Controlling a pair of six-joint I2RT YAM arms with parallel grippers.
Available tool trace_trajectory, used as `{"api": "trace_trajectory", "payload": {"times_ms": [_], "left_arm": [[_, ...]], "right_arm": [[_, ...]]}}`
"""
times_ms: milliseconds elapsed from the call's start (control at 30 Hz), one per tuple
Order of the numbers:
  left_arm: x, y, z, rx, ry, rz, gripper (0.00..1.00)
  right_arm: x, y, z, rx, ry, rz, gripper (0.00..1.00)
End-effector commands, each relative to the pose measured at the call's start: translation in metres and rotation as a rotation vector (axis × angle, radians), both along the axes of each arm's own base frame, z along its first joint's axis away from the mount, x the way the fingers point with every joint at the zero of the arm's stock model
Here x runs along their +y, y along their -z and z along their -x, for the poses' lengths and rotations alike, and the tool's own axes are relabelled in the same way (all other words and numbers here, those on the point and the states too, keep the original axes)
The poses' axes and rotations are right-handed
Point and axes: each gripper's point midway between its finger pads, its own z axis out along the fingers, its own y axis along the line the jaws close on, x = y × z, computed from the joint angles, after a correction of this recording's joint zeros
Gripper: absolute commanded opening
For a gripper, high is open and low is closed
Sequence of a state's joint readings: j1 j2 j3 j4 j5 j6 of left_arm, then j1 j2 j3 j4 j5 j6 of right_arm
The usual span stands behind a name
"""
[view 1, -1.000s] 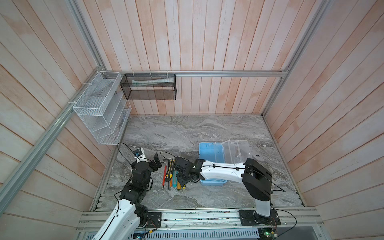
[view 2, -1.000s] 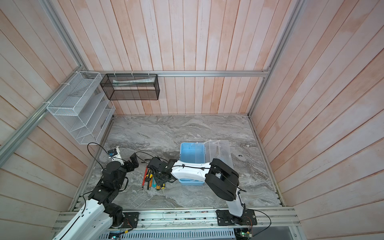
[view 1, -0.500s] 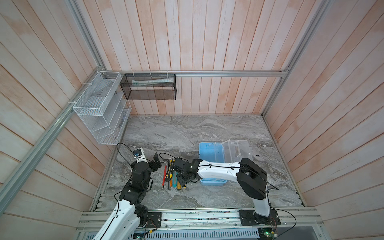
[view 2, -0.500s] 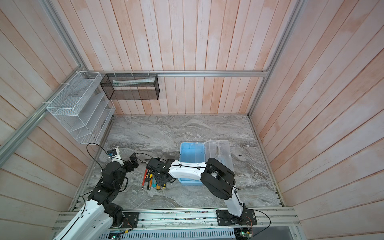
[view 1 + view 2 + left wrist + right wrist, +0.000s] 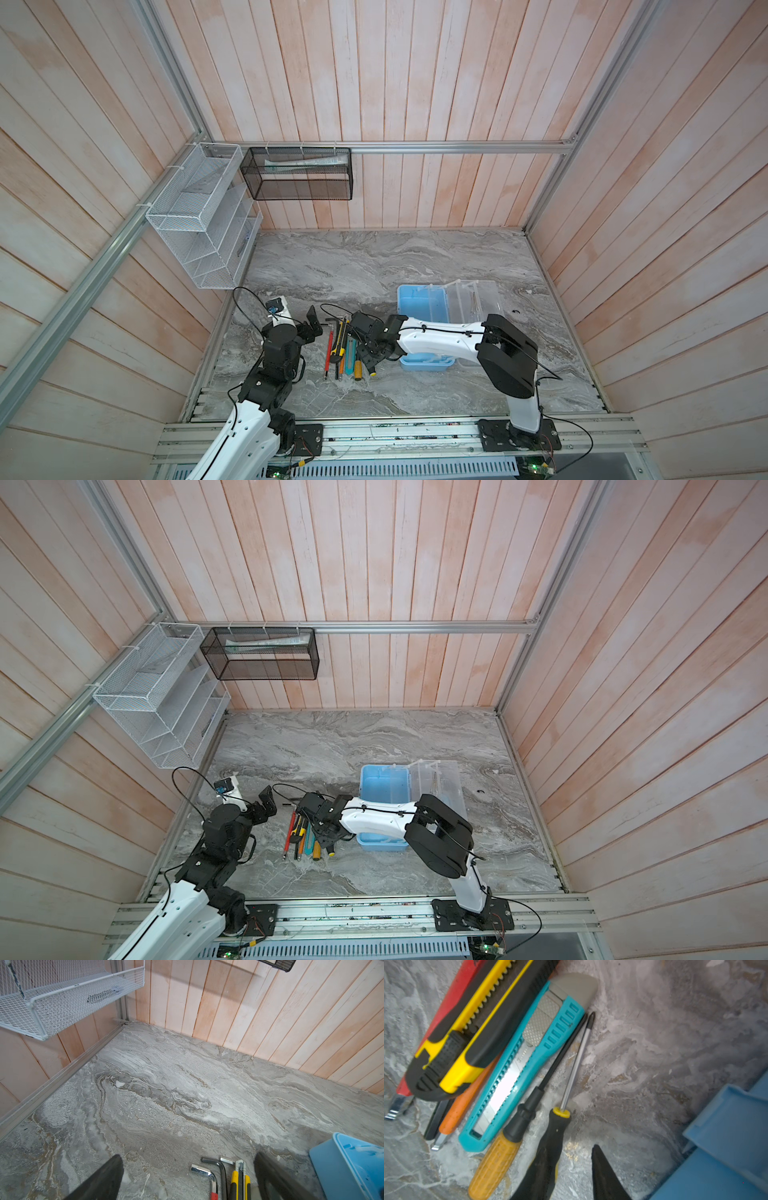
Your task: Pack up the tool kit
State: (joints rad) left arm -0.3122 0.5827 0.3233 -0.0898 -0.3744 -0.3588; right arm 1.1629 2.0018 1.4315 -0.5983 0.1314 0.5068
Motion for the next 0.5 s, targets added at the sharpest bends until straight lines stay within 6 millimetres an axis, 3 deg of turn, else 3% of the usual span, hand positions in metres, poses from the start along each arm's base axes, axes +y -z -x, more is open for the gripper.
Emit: {"api": "trace_trajectory", "payload": {"times_ms": [0,200,467], "left_arm": [[0.001,0.006,0.002,0.005,0.002,-0.005,1.0],[0.002,0.004,0.004,-0.003,0.001,-0.004,1.0],[0.002,0.004,0.004,-0.003,0.0,-0.004,1.0]], "right_arm": [[0.001,0.01,-0.005,-0.005,-0.012,0.037,0.35],[0.01,0.012,-0.004,0.017,-0.005,0.01,0.36],[0.011,0.03,0.0,0.065,0.008,0.048,0.36]]}}
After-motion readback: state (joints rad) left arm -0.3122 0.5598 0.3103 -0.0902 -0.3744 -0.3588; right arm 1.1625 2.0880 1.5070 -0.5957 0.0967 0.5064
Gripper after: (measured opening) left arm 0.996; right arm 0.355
